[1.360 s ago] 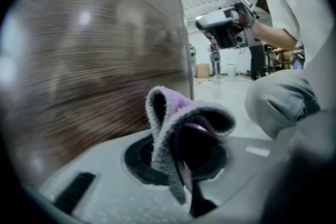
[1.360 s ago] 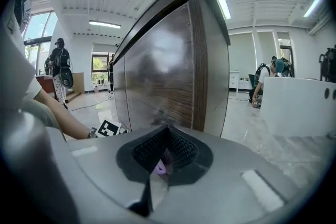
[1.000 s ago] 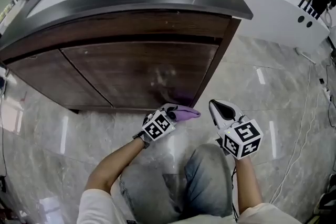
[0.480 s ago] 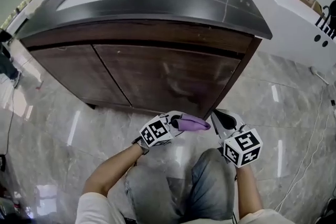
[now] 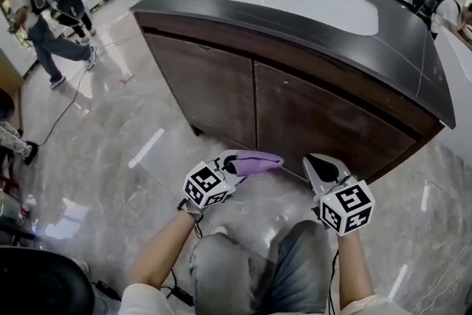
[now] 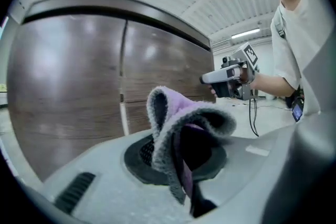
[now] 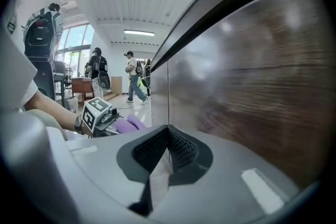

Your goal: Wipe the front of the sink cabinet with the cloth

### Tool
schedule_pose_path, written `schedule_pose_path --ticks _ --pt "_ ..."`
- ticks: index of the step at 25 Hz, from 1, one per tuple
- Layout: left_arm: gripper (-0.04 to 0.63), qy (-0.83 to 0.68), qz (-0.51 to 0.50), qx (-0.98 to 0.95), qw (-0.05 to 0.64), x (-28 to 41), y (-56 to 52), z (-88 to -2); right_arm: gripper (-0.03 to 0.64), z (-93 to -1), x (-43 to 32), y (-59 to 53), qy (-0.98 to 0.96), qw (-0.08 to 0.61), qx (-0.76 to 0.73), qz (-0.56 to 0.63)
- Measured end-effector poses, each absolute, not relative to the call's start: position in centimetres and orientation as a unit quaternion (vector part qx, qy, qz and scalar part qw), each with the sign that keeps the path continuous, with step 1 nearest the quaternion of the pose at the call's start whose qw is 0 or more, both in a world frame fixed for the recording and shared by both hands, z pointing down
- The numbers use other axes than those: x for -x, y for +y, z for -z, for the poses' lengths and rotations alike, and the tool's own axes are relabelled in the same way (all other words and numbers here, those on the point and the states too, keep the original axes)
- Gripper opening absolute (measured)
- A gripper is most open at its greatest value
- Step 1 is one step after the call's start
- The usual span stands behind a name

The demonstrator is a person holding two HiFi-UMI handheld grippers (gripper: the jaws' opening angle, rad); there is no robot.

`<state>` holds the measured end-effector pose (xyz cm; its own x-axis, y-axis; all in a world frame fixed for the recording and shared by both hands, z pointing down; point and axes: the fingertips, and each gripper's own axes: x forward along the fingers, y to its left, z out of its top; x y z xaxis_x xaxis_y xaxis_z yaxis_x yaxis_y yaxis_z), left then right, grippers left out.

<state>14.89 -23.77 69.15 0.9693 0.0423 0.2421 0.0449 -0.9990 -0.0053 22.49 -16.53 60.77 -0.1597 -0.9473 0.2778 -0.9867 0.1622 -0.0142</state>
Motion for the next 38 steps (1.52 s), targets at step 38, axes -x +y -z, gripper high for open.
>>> schedule_pose_path --ticks 38 --pt "0.051 0.348 0.072 0.928 0.109 12.8 -40.6 -39.5 0.006 -36.5 1.1 -36.4 -0.883 0.04 -0.467 0.016"
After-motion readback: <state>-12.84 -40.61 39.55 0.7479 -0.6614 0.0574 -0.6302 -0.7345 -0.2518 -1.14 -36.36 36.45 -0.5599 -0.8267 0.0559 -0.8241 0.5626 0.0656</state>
